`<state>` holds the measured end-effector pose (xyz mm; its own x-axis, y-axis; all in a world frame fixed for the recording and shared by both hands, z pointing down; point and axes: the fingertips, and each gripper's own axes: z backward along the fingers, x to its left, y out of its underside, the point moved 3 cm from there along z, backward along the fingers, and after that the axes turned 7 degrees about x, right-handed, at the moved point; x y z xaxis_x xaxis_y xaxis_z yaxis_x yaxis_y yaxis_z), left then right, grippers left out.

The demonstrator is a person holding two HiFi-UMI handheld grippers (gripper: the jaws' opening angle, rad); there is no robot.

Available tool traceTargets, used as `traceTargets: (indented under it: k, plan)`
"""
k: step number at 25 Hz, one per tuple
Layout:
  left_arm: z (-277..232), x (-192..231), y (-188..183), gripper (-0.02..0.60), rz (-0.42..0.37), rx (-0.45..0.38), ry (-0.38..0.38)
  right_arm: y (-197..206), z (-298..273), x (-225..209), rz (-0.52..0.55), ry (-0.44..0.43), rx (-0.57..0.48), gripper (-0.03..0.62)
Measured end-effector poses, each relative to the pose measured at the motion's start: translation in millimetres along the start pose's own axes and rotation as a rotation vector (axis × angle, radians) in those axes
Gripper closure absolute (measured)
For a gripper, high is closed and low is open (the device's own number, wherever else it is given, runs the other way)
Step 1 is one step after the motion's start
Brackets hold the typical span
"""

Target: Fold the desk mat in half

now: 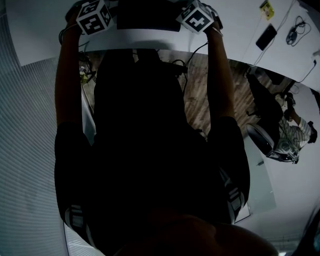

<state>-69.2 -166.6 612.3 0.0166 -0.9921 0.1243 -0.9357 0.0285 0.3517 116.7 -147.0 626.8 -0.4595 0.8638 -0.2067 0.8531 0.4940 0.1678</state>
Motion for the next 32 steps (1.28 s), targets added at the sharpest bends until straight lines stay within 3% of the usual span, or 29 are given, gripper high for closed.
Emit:
traceTargets:
  k: [9,24,32]
  plan:
    - [-5,-2,-5,0.474,-0.003,-0.005,0.015,5,-7,-6,0.018,0.042,-0.007,0.583]
    - [-7,-4,-6,0.474,0.007,-0.011,0.03,6,-5,-12,0.039,0.088,-0.007,0.528]
    - [-7,-5,-8,0.474,0.011,-0.016,0.031,6,-2,-11,0.024,0.082,-0.034,0.526]
